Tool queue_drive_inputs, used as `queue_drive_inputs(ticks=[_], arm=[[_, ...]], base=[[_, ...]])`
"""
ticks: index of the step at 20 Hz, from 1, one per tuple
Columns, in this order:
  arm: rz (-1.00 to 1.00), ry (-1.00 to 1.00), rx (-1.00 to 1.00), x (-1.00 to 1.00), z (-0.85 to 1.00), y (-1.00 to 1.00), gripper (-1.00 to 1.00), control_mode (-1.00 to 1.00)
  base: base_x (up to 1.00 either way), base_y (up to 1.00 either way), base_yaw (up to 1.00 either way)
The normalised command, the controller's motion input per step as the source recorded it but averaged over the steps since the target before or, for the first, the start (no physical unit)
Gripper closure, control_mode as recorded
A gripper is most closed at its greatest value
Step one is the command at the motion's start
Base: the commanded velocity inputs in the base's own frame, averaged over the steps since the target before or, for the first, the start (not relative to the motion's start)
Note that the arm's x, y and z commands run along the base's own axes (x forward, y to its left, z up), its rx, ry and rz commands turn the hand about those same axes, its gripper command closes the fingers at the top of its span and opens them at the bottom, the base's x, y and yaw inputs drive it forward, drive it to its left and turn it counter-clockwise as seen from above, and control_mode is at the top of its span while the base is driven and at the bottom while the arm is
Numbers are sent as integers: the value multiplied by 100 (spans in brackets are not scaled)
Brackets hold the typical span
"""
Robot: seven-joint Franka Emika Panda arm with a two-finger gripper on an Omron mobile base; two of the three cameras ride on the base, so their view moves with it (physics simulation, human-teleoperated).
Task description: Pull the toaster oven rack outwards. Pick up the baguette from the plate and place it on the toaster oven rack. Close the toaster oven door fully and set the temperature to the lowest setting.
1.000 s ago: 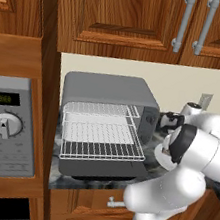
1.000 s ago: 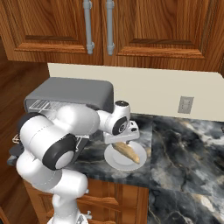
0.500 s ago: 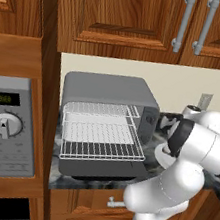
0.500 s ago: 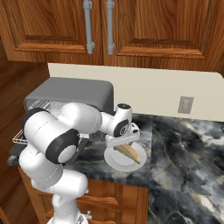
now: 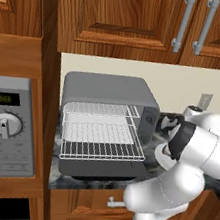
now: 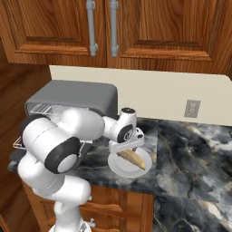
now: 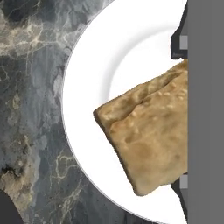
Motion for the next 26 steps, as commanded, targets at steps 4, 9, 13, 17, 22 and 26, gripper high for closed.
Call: queue_drive_inputs(ticks=[4,9,13,17,22,26], arm=[[15,-13,-3,-45,83,26,100,-100],[18,-28,-7,-92,100,48,100,-100],[13,-24,-10,-80,100,55,100,-100],[7,-15,-5,-39,95,53,100,-100],[1,-9,7,-15,79,50,100,-100],[12,-9,13,-12,82,65,100,-100]], base=[[0,0,0],[0,0,0],[0,0,0],[0,0,0],[0,0,0],[0,0,0]])
